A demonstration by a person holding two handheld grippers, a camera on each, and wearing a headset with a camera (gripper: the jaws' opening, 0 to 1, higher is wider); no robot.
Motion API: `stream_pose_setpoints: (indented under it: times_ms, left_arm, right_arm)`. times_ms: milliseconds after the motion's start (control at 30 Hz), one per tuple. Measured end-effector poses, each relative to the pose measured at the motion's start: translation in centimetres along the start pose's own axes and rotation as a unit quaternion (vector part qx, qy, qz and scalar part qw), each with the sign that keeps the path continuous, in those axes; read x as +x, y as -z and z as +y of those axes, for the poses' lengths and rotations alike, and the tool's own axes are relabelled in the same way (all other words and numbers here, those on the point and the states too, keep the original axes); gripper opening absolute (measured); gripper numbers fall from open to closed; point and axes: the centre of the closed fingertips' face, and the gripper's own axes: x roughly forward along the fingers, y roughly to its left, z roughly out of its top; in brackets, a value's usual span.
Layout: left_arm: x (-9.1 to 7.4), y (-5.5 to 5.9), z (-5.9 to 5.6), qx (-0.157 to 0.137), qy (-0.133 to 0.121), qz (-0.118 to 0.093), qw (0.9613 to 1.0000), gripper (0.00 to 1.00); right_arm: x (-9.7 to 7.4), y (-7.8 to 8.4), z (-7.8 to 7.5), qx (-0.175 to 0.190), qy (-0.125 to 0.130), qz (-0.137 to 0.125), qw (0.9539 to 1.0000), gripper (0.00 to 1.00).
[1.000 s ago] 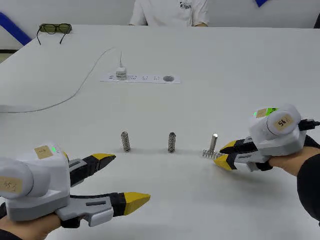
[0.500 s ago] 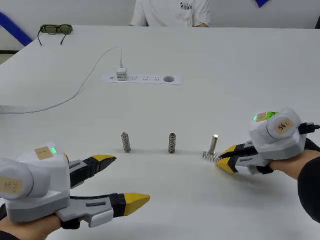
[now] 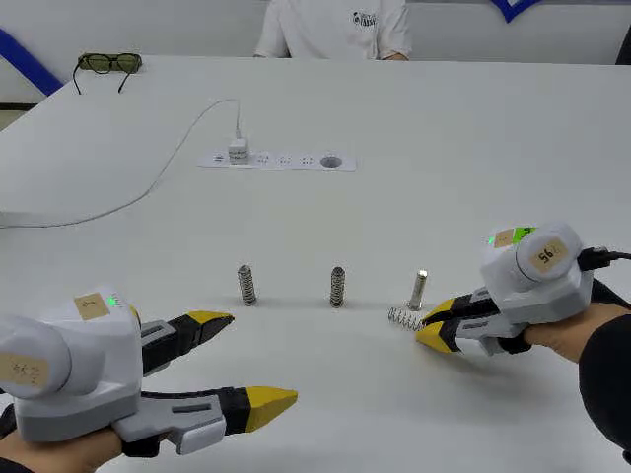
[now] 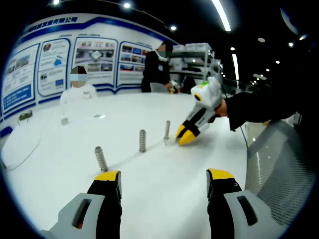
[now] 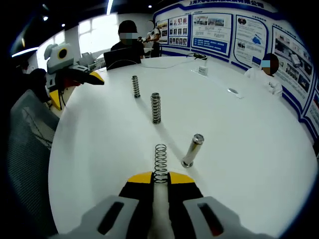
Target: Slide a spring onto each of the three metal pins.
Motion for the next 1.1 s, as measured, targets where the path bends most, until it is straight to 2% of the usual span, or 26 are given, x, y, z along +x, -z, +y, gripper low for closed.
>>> stream_pose_setpoints:
  times_ms: [267,567,900,1100]
  left_arm:
    - [0.4,-0.1,-0.6,0.013,0.015,0.004,0.9998,0.67]
    - [0.9,-0.5,-1.0,0.03,0.028,0.005,0.9991,0.63]
    - [1.6,-1.2,-1.7,0.048,0.042,0.002,0.998,0.55]
    - [1.8,-1.5,-2.2,0.061,0.051,0.001,0.9968,0.5]
  right_arm:
    - [-0.8,-2.3,2.5,-0.028,-0.027,-0.014,0.9992,0.12]
    - [-1.7,-5.0,5.1,-0.072,-0.055,-0.025,0.9956,0.12]
    - [-2.2,-6.8,7.4,-0.1,-0.084,-0.033,0.9909,0.12]
    - [-2.3,-7.2,8.7,-0.119,-0.103,-0.032,0.987,0.12]
